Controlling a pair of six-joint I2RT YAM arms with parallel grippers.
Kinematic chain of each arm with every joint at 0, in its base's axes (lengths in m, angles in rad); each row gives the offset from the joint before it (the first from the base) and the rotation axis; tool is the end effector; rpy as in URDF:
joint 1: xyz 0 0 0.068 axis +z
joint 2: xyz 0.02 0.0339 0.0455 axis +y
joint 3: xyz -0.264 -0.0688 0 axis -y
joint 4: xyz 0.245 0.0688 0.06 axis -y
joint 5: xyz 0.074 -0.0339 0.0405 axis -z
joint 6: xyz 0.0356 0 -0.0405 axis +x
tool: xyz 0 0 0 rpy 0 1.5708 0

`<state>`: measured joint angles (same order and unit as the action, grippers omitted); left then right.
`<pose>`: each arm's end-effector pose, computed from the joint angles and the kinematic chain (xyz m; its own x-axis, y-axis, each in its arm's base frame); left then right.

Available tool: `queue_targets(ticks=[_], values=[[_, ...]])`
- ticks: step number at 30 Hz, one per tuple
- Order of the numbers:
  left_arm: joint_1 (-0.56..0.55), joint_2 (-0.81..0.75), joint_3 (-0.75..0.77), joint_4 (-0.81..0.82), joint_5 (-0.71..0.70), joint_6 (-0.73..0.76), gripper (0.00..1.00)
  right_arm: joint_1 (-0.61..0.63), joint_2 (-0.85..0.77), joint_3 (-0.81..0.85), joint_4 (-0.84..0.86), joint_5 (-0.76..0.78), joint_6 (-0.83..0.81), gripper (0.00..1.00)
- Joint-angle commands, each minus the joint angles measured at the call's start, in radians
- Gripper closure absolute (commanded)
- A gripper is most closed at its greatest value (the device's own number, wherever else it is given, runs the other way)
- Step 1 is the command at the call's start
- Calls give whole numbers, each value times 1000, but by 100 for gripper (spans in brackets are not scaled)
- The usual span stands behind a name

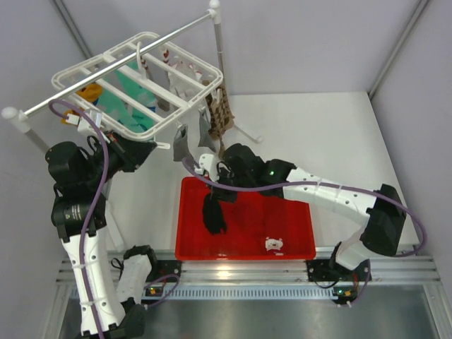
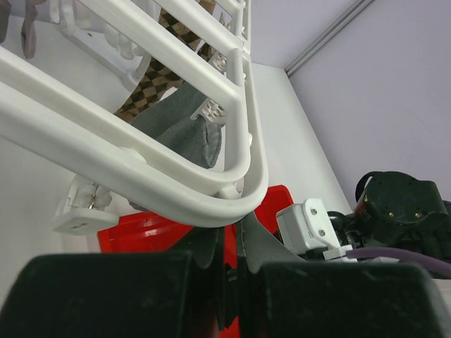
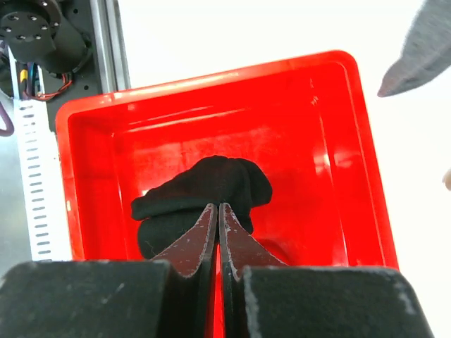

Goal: Clip the socks to the hanger
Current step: Pick up the sock from the bin.

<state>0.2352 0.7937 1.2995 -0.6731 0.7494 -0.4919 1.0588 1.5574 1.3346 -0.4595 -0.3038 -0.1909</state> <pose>0.1212 0.0041 0.4562 -0.3707 -0.4444 -0.8156 0.3489 0.7472 -0.5657 0.1634 0.3125 0.3138 -0.1239 -0.5900 -0.7978 -0.9870 0.1560 0.0379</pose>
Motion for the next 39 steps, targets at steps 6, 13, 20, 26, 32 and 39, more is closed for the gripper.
queue_targets(ticks=[6,13,20,26,32,39], values=[[3,-7,-17,-13,18,-8,100,-146,-5,-136,-105,-52,-41,100],[3,-7,-23,-11,13,-5,100,-318,33,-284,-70,-49,-99,100],[1,-4,-40,-2,15,-11,100,-336,-28,-350,-30,-15,-170,67],[1,4,-43,0,18,-11,100,-329,-23,-284,10,-60,-139,57],[1,1,-49,0,16,-7,100,-280,52,-215,44,-92,-85,55],[1,-1,-48,-2,19,-1,100,-260,160,-183,71,-89,-59,55]])
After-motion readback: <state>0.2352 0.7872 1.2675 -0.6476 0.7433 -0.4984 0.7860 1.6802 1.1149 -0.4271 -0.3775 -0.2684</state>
